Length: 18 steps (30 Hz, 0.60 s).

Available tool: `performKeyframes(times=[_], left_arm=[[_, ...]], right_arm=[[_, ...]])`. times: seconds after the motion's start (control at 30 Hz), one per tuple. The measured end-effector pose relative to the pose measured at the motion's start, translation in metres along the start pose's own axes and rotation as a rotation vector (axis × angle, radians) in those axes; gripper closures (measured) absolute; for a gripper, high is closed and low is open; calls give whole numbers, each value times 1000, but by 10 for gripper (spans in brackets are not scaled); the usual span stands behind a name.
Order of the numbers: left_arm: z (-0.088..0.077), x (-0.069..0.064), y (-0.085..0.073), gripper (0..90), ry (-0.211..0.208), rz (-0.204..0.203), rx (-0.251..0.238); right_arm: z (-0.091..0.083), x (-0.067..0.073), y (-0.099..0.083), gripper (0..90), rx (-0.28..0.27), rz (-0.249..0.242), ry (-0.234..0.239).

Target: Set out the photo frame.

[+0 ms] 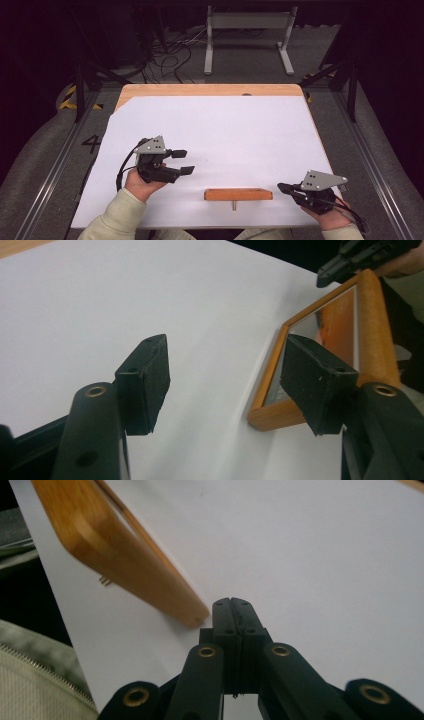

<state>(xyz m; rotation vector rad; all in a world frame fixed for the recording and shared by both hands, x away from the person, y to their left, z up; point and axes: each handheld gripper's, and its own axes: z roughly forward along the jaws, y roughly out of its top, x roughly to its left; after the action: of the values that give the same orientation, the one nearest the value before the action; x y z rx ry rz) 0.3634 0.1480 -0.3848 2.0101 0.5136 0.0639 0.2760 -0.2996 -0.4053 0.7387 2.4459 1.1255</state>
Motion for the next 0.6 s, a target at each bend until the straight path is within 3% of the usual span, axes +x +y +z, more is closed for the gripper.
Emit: performKeyframes(times=[0.27,0.6], left_arm=[[1,5,-2,360,30,-10,8],[6,4,-5,358,26,-12,26]], right_arm=[[14,8,-8,900,111,-14,109],[36,15,-9,900,135,-23,162]])
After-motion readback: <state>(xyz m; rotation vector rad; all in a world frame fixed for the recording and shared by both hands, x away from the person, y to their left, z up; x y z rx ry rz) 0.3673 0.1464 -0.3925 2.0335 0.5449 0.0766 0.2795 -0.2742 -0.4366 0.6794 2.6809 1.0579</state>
